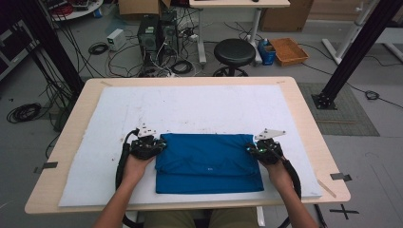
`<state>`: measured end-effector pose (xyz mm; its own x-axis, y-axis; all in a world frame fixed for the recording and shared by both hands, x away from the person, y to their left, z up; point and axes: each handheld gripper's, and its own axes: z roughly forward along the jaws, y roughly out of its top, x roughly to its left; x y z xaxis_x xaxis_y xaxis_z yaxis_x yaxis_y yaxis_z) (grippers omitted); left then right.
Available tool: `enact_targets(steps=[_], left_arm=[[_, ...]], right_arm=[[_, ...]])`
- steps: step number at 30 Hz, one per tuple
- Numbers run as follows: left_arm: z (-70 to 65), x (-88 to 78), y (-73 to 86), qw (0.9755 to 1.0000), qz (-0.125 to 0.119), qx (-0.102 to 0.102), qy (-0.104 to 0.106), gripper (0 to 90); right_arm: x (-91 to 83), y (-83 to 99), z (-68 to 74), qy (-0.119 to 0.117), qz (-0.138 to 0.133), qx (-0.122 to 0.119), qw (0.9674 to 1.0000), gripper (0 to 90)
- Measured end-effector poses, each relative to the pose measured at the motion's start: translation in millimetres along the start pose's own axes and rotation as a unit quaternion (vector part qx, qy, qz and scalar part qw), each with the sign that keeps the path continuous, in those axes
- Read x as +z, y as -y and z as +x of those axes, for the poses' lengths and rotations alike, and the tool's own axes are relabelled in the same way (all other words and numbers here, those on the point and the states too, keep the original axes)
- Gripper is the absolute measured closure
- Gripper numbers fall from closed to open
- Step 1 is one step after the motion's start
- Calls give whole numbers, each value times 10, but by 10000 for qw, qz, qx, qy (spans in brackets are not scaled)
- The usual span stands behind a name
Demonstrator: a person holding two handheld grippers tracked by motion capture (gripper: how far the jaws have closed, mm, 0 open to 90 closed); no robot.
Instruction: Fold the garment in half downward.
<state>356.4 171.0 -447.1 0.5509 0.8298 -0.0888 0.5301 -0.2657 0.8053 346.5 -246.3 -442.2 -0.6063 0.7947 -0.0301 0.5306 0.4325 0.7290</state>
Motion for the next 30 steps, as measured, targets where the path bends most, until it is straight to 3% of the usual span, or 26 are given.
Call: enact_targets(steps=[1, 2, 3, 4, 5, 6, 9, 10, 11, 12, 13, 14, 15, 16, 17, 18, 19, 20, 21, 23, 24, 25, 26, 27, 28, 30], left_arm=[[0, 0, 0, 10000, 0, 0, 0, 826], [40, -1, -37, 9995, -175, -241, 40, 825], [40, -1, -37, 9995, -175, -241, 40, 825], [87, 16, -79, 9986, -296, -442, 7, 825], [87, 16, -79, 9986, -296, -442, 7, 824], [130, 57, -117, 9975, -397, -584, -77, 824], [186, 146, -136, 9961, -412, -752, -193, 805], [194, 151, -135, 9951, -416, -860, -272, 721], [194, 151, -135, 9951, -416, -860, -272, 617], [189, 87, -136, 9933, -562, -978, -240, 586], [189, 87, -136, 9933, -562, -978, -240, 579], [127, -15, -147, 9942, -793, -712, -140, 579], [127, -15, -147, 9942, -793, -712, -140, 579], [66, -80, -168, 9944, -889, -509, 268, 579], [66, -80, -168, 9944, -889, -509, 268, 578], [-21, -80, -186, 9932, -804, -321, 773, 573], [-21, -80, -186, 9932, -804, -321, 773, 572], [-129, -27, -192, 9924, -579, -88, 1084, 573], [-129, -27, -192, 9924, -579, -88, 1084, 572], [-226, 70, -191, 9914, -256, 33, 1283, 562], [-294, 148, -189, 9910, -56, 92, 1337, 554], [-294, 148, -189, 9910, -56, 92, 1337, 554], [-332, 200, -192, 9911, 97, 185, 1316, 554], [-349, 226, -193, 9912, 185, 222, 1291, 564], [-386, 281, -189, 9922, 374, 354, 1138, 622], [-411, 304, -178, 9917, 466, 552, 1067, 780]], right_arm=[[0, 0, 0, 0, 0, 0, 10000, 870], [11, -24, -15, 146, -93, -19, 9998, 871], [11, -24, -15, 146, -93, -19, 9998, 871], [17, -70, -44, 274, -239, 51, 9993, 870], [17, -70, -44, 274, -239, 51, 9993, 870], [44, -111, -79, 375, -336, 126, 9987, 870], [125, -163, -132, 503, -413, 243, 9976, 859], [148, -168, -144, 462, -391, 338, 9976, 790], [148, -168, -144, 462, -391, 338, 9976, 790], [131, -165, -141, 530, -428, 462, 9966, 603], [131, -165, -141, 530, -428, 462, 9966, 603], [38, -148, -118, 373, -627, 572, 9957, 592], [38, -148, -118, 373, -627, 572, 9957, 592], [-60, -141, -79, 42, -796, 614, 9949, 567], [-60, -141, -79, 42, -796, 614, 9949, 567], [-101, -150, -25, -548, -811, 583, 9935, 566], [-101, -150, -25, -548, -811, 583, 9935, 566], [-63, -170, 83, -882, -617, 309, 9937, 575], [-38, -178, 123, -921, -547, 256, 9939, 584], [4, -191, 167, -964, -452, 174, 9942, 598], [101, -226, 224, -980, -241, 21, 9949, 618], [101, -226, 224, -980, -241, 21, 9949, 618], [149, -243, 240, -979, -118, -5, 9951, 639], [229, -265, 258, -996, 68, -149, 9949, 728], [251, -268, 264, -1016, 112, -189, 9946, 783], [248, -267, 272, -968, 130, -267, 9949, 849]])
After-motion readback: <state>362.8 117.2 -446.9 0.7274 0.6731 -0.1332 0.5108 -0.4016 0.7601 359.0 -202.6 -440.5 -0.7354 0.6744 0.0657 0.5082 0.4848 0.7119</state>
